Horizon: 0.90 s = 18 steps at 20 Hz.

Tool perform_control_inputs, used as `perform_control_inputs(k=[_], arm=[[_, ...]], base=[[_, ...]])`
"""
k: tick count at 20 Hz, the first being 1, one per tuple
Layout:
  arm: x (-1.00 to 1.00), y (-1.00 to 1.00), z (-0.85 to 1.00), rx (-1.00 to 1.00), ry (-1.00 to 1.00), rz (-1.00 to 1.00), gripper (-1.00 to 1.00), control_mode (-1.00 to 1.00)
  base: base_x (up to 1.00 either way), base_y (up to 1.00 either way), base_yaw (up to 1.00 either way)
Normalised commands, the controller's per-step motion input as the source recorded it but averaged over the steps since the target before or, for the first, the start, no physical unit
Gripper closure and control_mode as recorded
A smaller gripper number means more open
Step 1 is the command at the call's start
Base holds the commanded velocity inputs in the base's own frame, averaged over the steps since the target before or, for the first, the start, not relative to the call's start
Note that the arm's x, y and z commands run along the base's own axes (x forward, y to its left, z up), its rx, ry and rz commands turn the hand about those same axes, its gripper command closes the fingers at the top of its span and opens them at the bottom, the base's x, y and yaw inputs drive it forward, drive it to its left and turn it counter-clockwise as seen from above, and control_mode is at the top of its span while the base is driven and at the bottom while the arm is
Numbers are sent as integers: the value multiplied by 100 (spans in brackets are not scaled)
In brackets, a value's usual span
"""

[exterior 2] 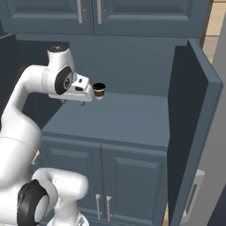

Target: Pick the bar and boxed food from the counter and place them in the cabinets closest to them.

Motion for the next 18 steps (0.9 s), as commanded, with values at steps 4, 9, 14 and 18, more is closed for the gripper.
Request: perform_control_inputs(k=[4, 9, 14, 18], arm=[[-42, 0, 0, 0, -5, 1, -100, -100], [-54, 0, 0, 0, -8, 2, -100, -100], [-61, 0, 0, 0, -9, 3, -100, -100], [-64, 0, 0, 0, -8, 3, -100, -100]], base=[[0, 0, 0], [0, 0, 0], [0, 0, 0], [0, 0, 0]])
